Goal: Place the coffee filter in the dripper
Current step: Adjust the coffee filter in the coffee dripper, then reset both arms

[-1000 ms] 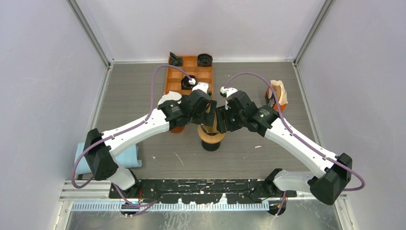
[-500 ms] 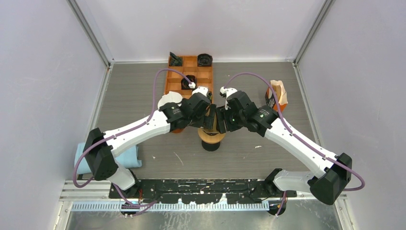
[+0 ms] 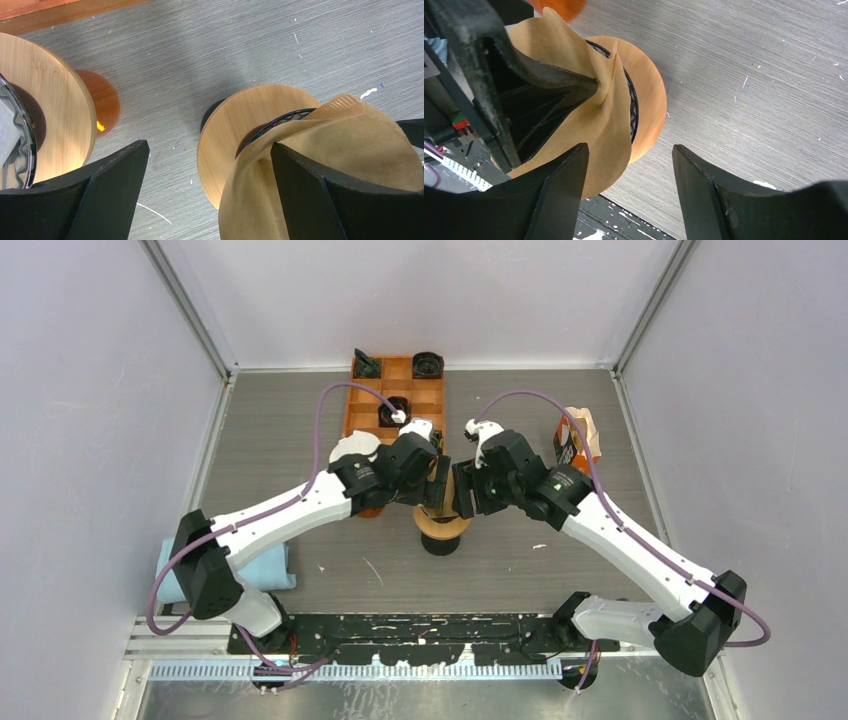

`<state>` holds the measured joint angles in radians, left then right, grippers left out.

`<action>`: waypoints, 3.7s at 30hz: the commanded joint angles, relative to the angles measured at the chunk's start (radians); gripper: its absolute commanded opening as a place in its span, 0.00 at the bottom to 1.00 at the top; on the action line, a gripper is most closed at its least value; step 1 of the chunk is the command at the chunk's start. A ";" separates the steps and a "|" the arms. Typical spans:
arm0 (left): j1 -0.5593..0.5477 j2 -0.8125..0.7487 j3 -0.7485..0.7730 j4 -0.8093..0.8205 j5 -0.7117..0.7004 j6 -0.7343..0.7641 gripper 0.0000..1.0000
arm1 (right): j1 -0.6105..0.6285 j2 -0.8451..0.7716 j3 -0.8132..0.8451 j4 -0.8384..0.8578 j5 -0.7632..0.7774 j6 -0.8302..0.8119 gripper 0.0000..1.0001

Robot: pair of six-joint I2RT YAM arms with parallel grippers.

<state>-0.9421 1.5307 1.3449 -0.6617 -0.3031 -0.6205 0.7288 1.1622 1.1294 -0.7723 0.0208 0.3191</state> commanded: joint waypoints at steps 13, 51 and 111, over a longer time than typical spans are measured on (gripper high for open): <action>0.005 -0.111 -0.001 0.062 0.012 -0.005 0.98 | 0.001 -0.077 0.028 0.061 0.042 0.029 0.72; 0.004 -0.120 -0.089 0.030 -0.044 -0.040 0.85 | -0.014 -0.021 -0.067 0.110 0.067 -0.037 0.74; 0.005 -0.252 -0.071 0.092 0.022 -0.006 0.99 | -0.017 -0.204 -0.080 0.264 0.059 -0.002 0.75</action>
<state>-0.9421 1.3460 1.2449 -0.6189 -0.2821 -0.6464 0.7158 1.0264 1.0153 -0.5800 0.0414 0.3367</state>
